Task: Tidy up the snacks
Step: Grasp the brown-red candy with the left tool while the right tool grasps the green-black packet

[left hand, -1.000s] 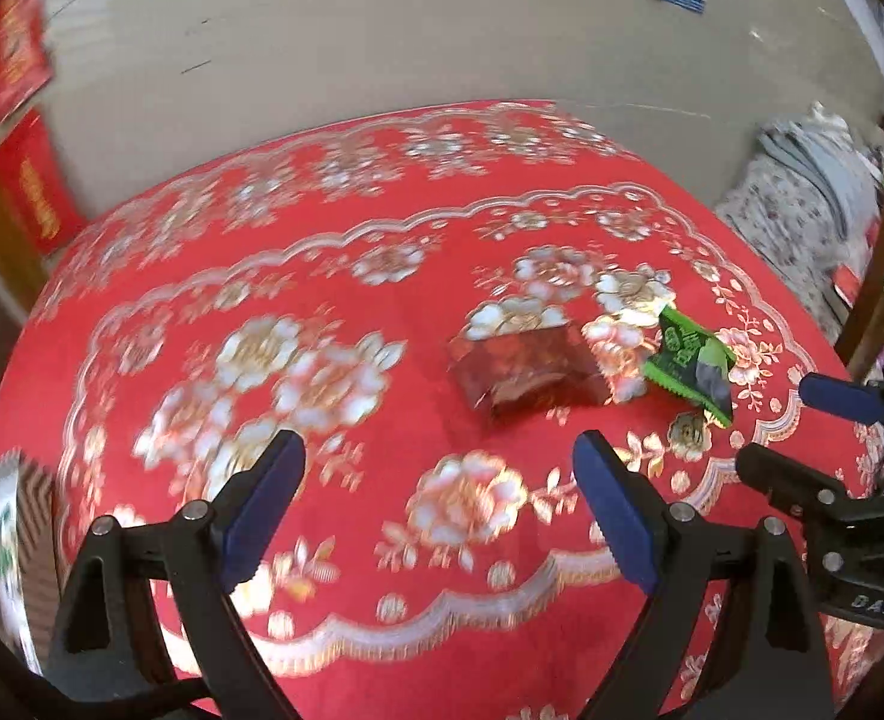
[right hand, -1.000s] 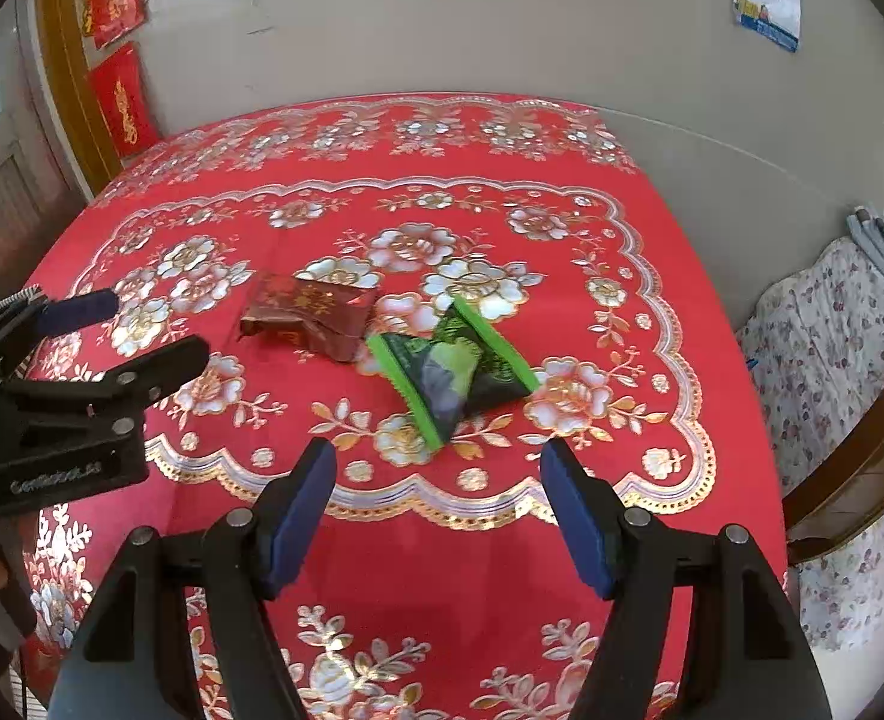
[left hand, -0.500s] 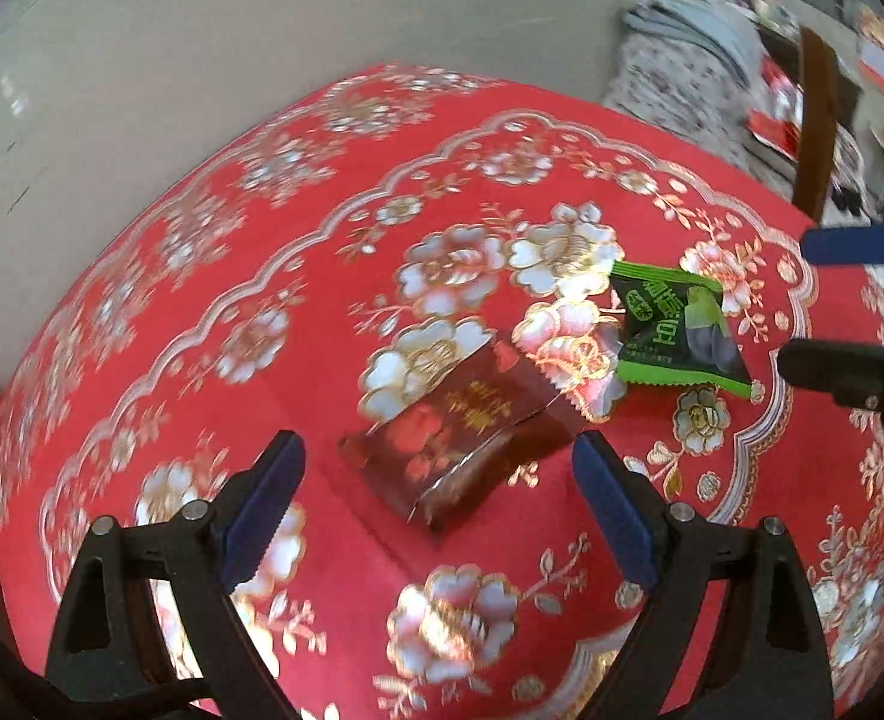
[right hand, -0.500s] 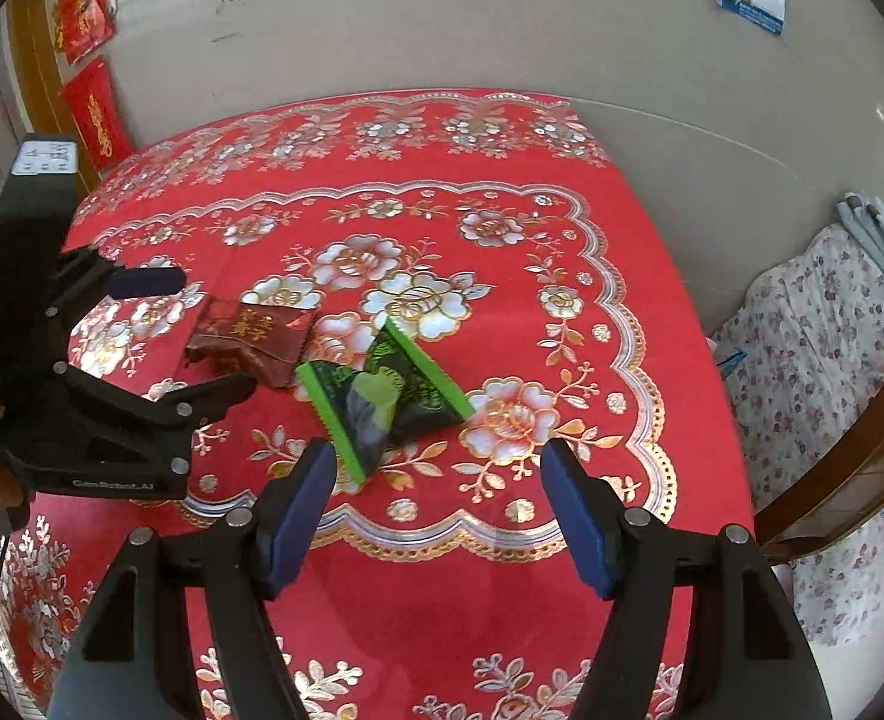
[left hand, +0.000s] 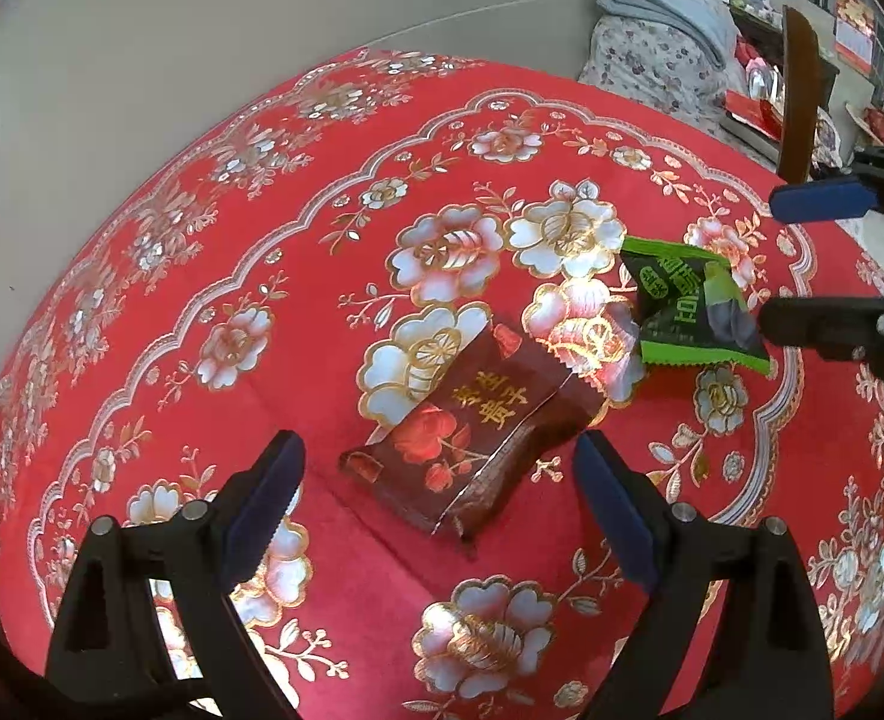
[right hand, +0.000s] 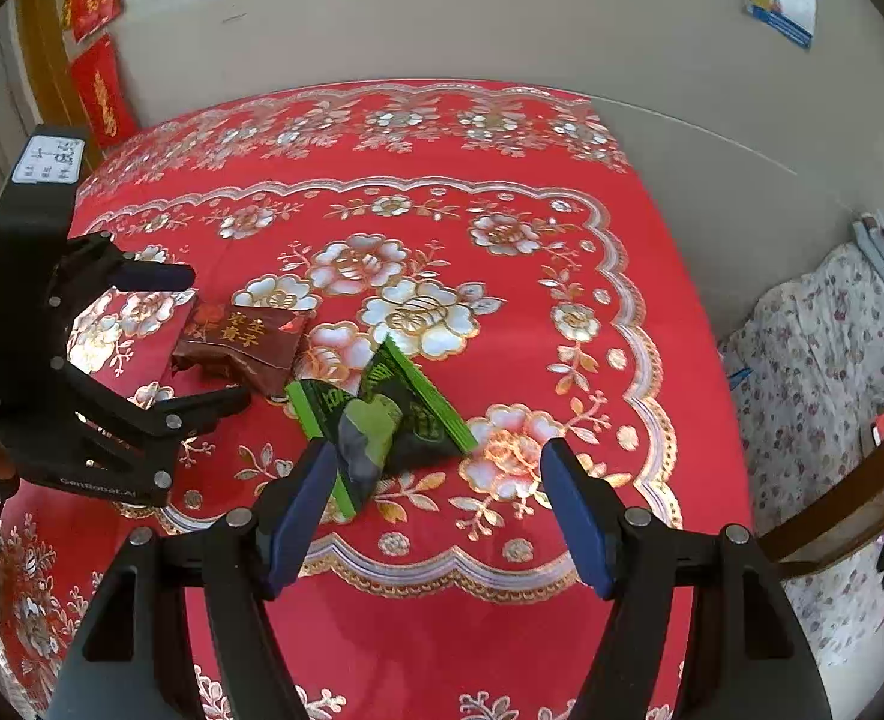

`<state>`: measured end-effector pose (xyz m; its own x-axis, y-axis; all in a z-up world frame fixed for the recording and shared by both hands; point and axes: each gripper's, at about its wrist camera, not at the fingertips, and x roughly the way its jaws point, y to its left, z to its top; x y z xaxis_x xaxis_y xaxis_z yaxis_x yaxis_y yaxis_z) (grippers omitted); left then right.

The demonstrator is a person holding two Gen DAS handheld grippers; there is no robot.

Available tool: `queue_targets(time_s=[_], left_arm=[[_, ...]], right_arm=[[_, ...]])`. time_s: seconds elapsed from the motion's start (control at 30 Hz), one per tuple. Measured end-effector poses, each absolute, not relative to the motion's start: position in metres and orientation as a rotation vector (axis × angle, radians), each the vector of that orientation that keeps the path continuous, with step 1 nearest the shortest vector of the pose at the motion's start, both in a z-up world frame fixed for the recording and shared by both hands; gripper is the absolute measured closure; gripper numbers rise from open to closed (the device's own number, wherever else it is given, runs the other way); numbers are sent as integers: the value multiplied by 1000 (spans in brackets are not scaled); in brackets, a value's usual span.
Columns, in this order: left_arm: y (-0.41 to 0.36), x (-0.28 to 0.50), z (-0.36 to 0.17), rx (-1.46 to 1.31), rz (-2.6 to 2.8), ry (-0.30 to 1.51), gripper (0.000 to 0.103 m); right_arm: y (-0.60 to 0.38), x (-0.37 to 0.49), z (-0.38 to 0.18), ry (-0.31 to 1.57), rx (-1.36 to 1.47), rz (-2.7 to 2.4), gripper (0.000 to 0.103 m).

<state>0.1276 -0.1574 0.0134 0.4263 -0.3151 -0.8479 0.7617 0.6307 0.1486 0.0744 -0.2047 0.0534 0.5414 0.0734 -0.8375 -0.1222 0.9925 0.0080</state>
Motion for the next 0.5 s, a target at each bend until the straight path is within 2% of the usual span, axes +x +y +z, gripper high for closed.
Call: queue_targets(time_s=[0.1, 0.23, 0.3, 0.33, 0.5], left_arm=[[-160, 128, 13, 543, -729, 908, 19], [-160, 128, 14, 493, -745, 931, 39], [-158, 125, 15, 478, -738, 933, 43], [-157, 124, 15, 471, -735, 934, 48], [-150, 113, 15, 446, -695, 929, 51]], right_arm=[[-206, 75, 54, 989, -62, 115, 32], [-208, 77, 53, 986, -50, 127, 32], [-205, 78, 52, 982, -57, 137, 32], [-203, 80, 52, 979, -69, 145, 32], [-193, 86, 48, 976, -144, 184, 32]])
